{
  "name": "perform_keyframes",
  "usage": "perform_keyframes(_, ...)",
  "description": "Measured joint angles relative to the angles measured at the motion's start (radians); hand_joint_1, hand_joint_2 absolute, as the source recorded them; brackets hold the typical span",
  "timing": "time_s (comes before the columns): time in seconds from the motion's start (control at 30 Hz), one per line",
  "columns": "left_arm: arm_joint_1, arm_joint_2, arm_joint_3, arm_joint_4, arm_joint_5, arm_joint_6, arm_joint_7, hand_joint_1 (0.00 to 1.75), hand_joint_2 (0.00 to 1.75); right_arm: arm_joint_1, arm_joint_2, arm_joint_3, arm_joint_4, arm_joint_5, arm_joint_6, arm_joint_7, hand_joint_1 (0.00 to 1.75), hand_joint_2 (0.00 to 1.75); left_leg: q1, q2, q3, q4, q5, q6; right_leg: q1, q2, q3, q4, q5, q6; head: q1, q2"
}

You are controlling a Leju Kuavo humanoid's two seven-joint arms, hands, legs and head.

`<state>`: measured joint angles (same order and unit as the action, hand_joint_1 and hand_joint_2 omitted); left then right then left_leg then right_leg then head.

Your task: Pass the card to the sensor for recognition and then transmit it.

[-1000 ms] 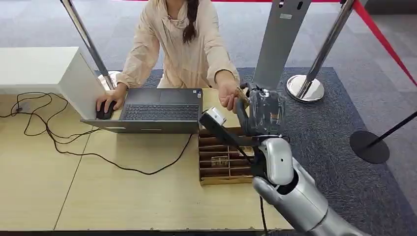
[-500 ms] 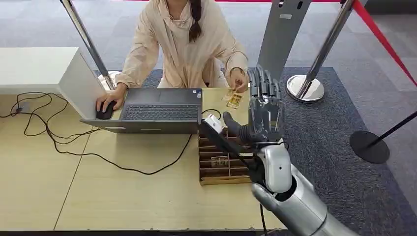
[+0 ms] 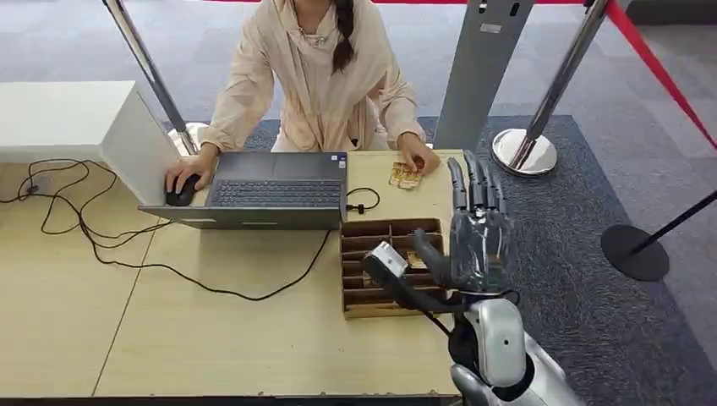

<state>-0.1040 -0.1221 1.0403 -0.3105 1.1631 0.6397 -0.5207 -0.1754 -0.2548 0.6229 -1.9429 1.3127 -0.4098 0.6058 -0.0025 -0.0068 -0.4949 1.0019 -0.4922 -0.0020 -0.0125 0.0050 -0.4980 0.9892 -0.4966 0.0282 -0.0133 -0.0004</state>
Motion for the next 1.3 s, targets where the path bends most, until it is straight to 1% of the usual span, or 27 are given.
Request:
perform_keyframes(0.23, 0.01, -0.008, 0.0, -0.034, 0.0, 0.0, 0.014, 0.0, 0.0, 0.106, -0.025, -0.034, -0.035, 0.002, -0.09, 0.008, 0.0, 1.75, 0.0, 0.0, 0.0, 0.0, 0.0, 0.0, 0.0, 0.0, 0.0, 0.0, 0.0, 0.0, 0.0, 0.0)
perform_keyframes(0.53, 0.014, -0.027, 0.002, -0.064, 0.0, 0.0, 0.021, 0.0, 0.0, 0.182, -0.053, -0.062, -0.071, 0.005, -0.123, 0.014, 0.0, 1.75, 0.0, 0.0, 0.0, 0.0, 0.0, 0.0, 0.0, 0.0, 0.0, 0.0, 0.0, 0.0, 0.0, 0.0)
perform_keyframes(0.7, 0.015, -0.036, 0.003, -0.079, 0.0, 0.0, 0.019, 0.0, 0.0, 0.23, -0.085, -0.069, -0.109, -0.069, -0.176, 0.017, 0.0, 1.75, 0.0, 0.0, 0.0, 0.0, 0.0, 0.0, 0.0, 0.0, 0.0, 0.0, 0.0, 0.0, 0.0, 0.0)
perform_keyframes(0.87, 0.016, -0.039, 0.007, -0.093, 0.0, 0.0, 0.019, 0.0, 0.0, 0.258, -0.105, -0.068, -0.136, -0.087, -0.19, 0.017, 0.0, 1.75, 0.0, 0.0, 0.0, 0.0, 0.0, 0.0, 0.0, 0.0, 0.0, 0.0, 0.0, 0.0, 0.0, 0.0)
perform_keyframes(0.97, 0.016, -0.041, 0.009, -0.097, 0.0, 0.0, 0.019, 0.0, 0.0, 0.27, -0.107, -0.064, -0.142, -0.087, -0.199, 0.017, 0.0, 1.75, 0.0, 0.0, 0.0, 0.0, 0.0, 0.0, 0.0, 0.0, 0.0, 0.0, 0.0, 0.0, 0.0, 0.0)
perform_keyframes(1.13, 0.015, -0.045, 0.016, -0.103, 0.0, 0.0, 0.019, 0.0, 0.0, 0.276, -0.104, -0.048, -0.128, -0.128, -0.27, 0.017, 0.0, 1.75, 0.0, 0.0, 0.0, 0.0, 0.0, 0.0, 0.0, 0.0, 0.0, 0.0, 0.0, 0.0, 0.0, 0.0)
perform_keyframes(1.3, 0.015, -0.045, 0.019, -0.105, 0.0, 0.0, 0.019, 0.0, 0.0, 0.275, -0.076, -0.013, -0.085, -0.155, -0.277, 0.008, 0.0, 1.75, 0.0, 0.0, 0.0, 0.0, 0.0, 0.0, 0.0, 0.0, 0.0, 0.0, 0.0, 0.0, 0.0, 0.0)
